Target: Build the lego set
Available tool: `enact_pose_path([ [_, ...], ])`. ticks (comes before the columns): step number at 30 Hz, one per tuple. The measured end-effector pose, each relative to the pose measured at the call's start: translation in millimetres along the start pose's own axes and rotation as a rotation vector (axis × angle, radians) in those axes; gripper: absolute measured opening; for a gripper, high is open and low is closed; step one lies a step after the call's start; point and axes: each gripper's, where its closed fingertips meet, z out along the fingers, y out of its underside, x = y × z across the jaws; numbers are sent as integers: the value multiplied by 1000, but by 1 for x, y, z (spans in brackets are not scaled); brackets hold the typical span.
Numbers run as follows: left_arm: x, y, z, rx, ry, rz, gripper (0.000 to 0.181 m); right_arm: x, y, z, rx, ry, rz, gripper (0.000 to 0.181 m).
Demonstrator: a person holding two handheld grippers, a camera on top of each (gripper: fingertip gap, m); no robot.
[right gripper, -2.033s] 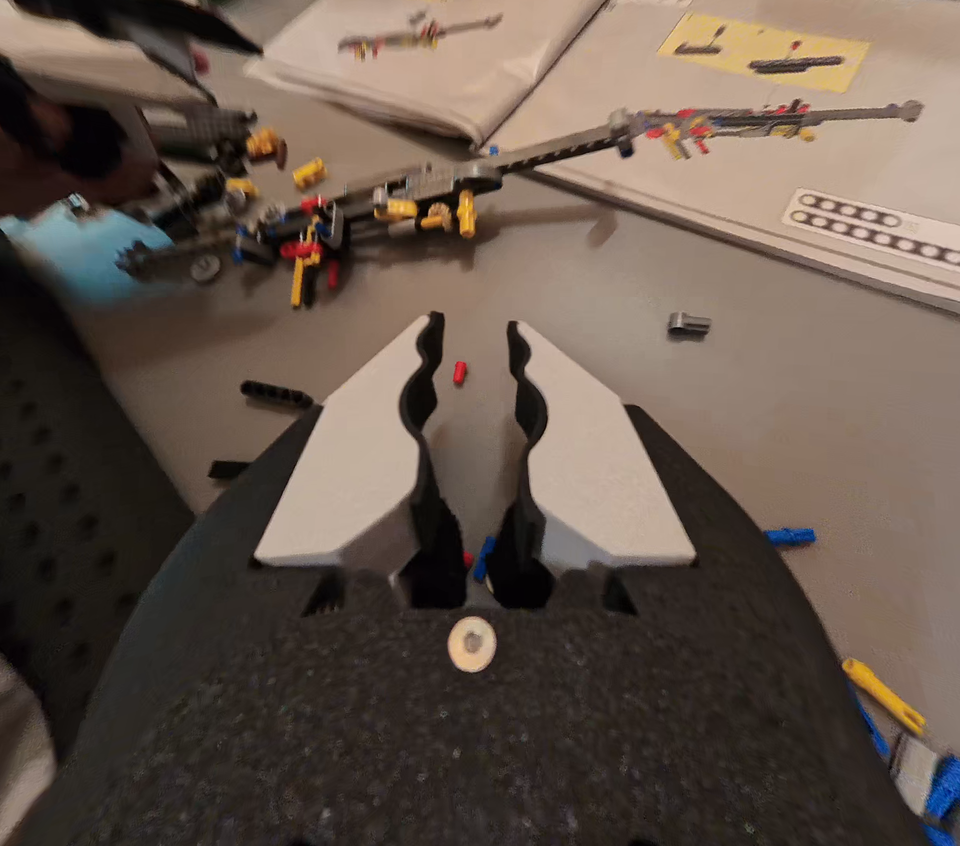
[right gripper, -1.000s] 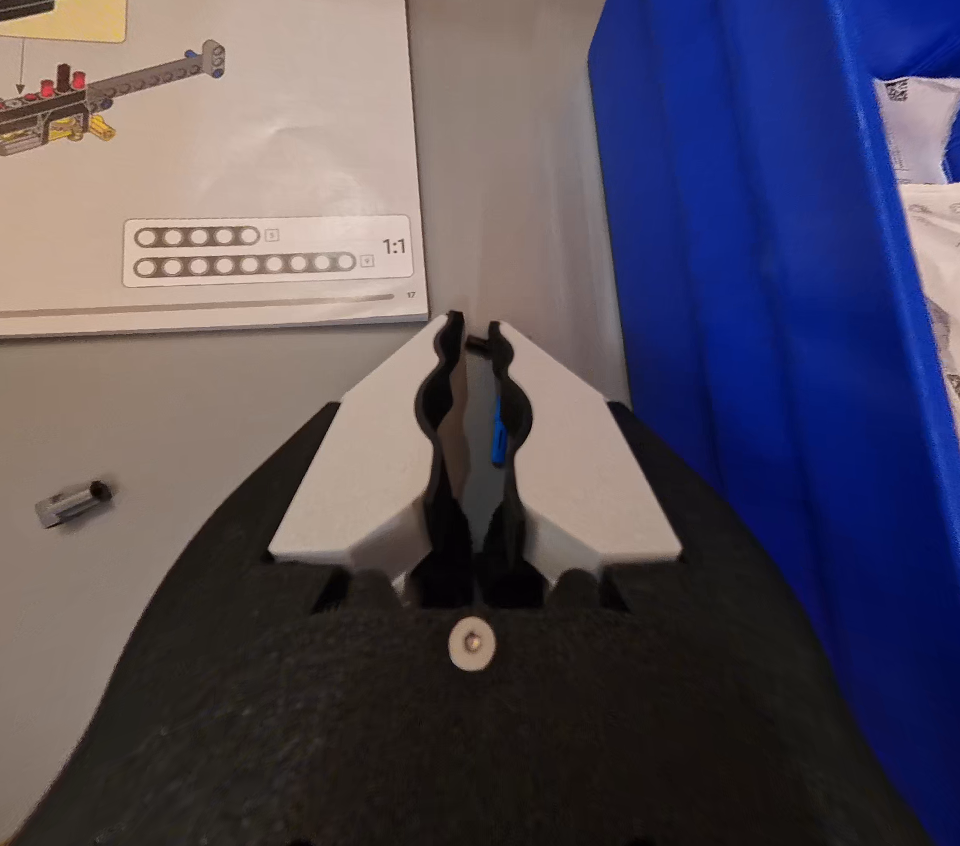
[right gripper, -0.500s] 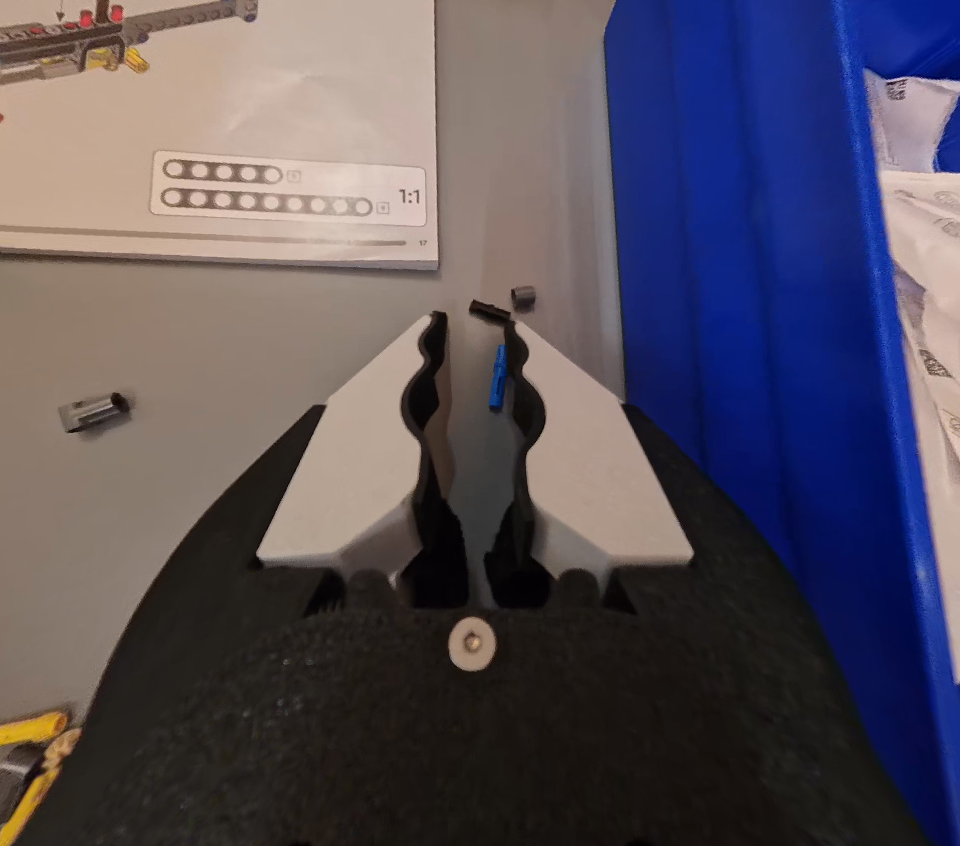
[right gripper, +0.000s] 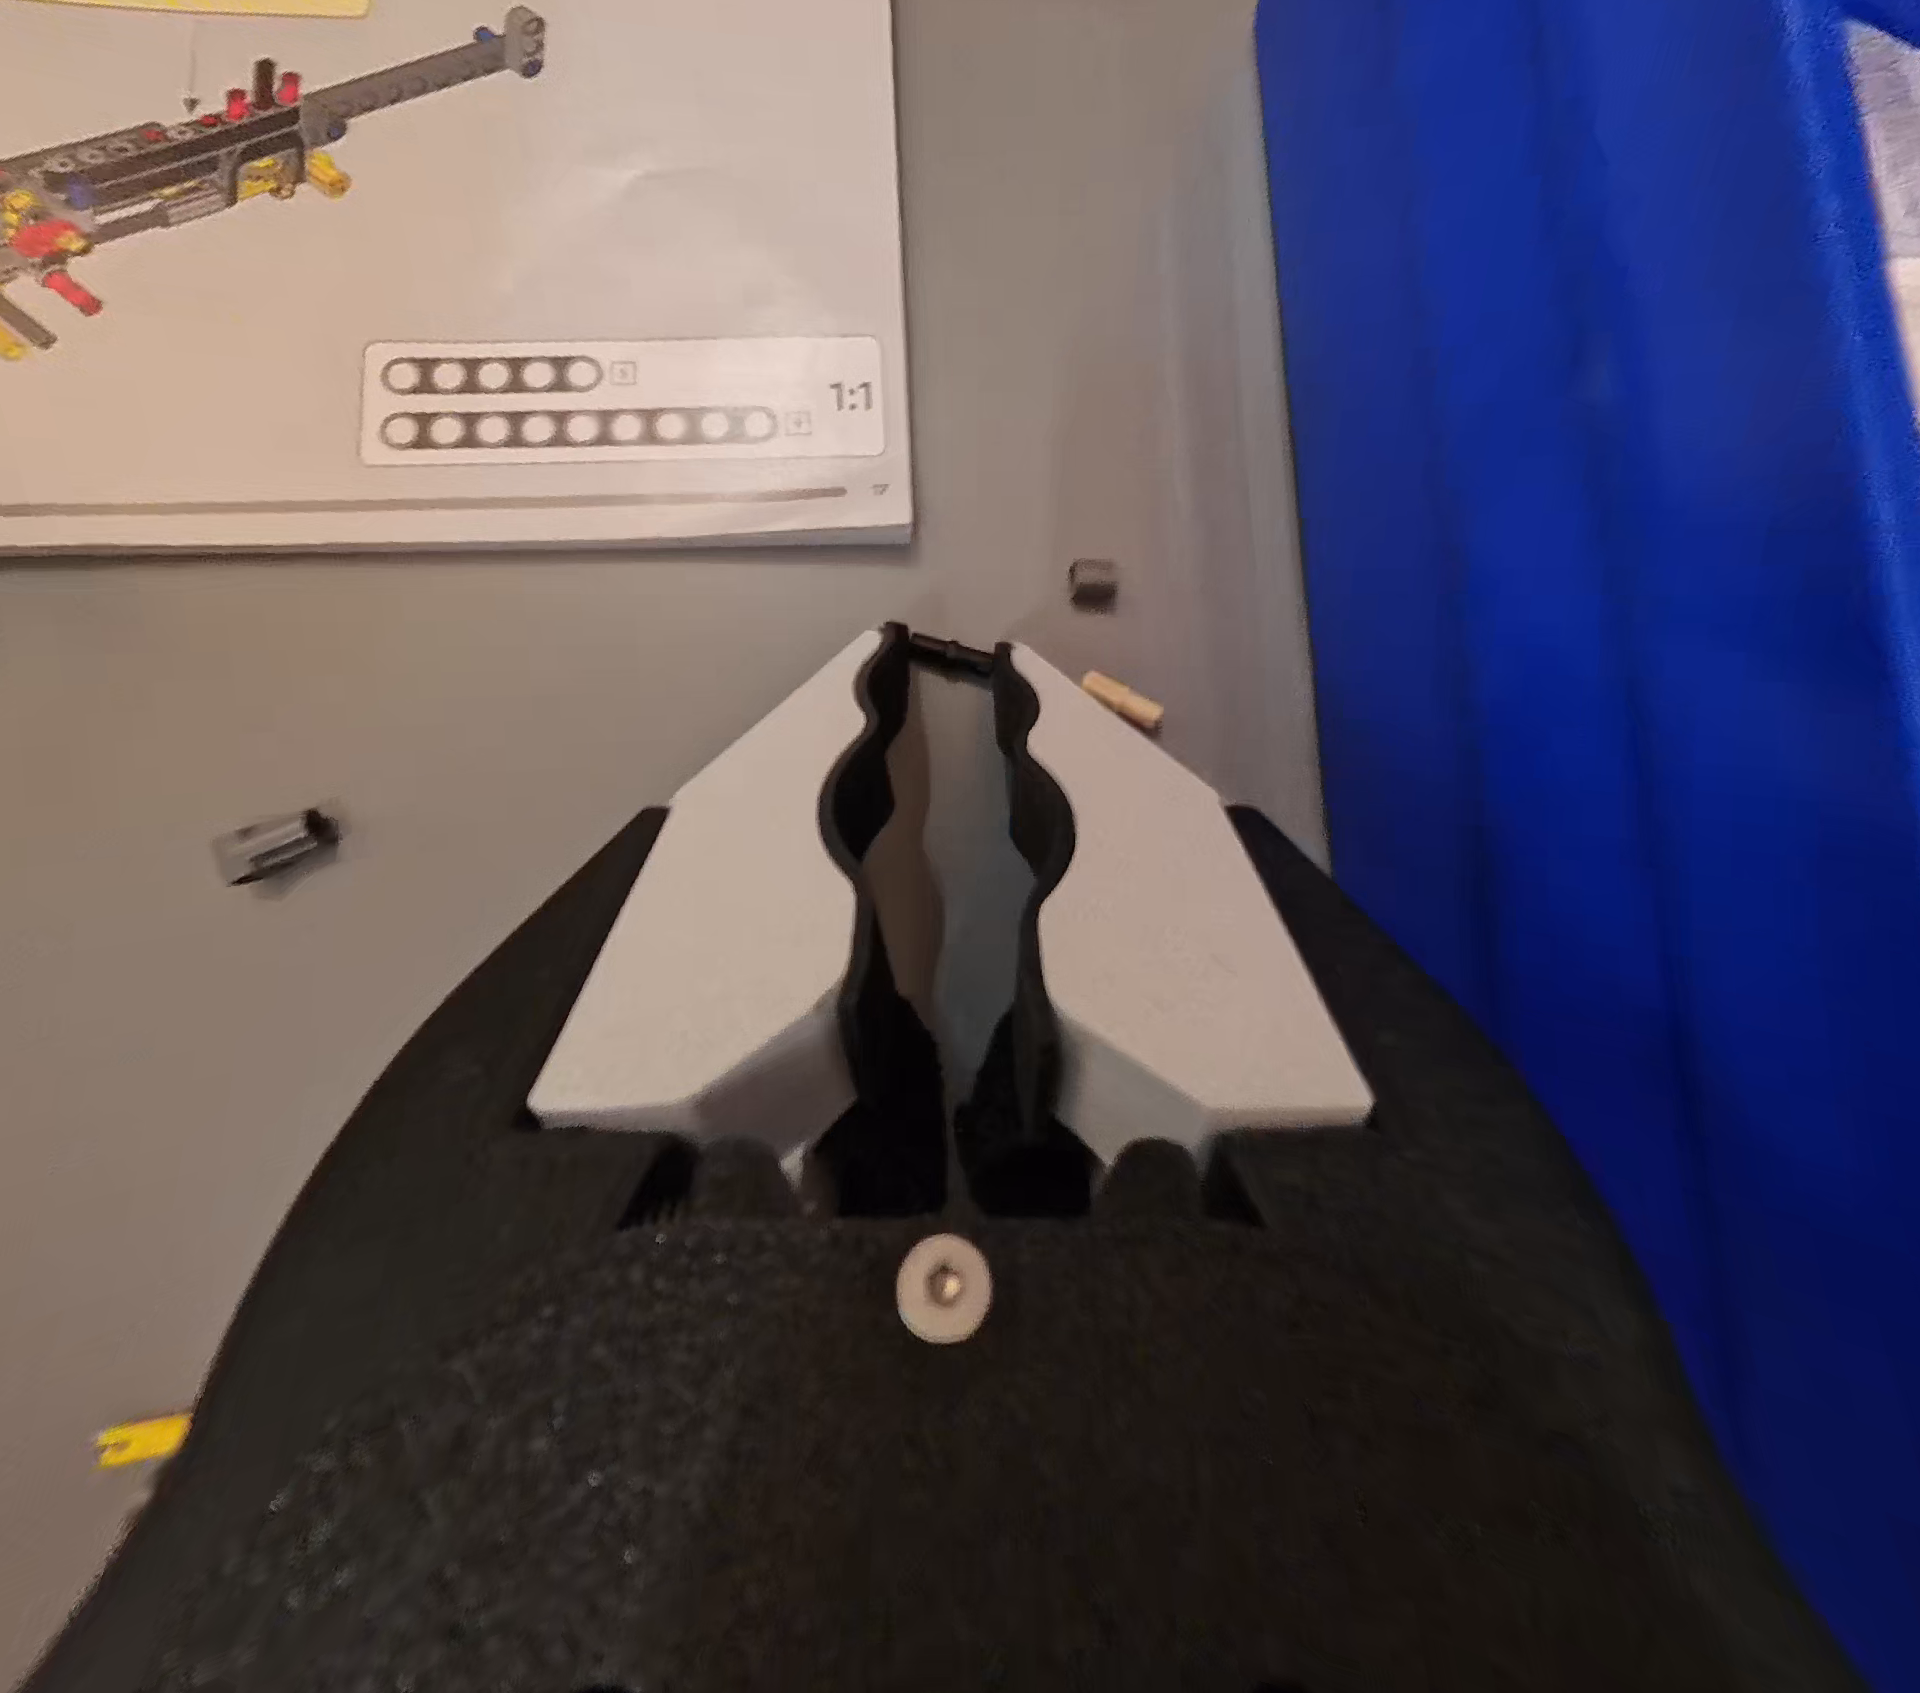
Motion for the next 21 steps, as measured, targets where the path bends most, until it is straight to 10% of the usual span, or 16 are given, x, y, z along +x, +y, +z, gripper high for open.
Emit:
enact_pose_path([
  [13, 3, -4, -2, 18, 0, 9, 36, -171, 51, -89, 39, -386, -216, 15],
  [21, 8, -5, -2, 16, 6, 22, 36, -193, 88, -96, 12, -309, -308, 15],
])
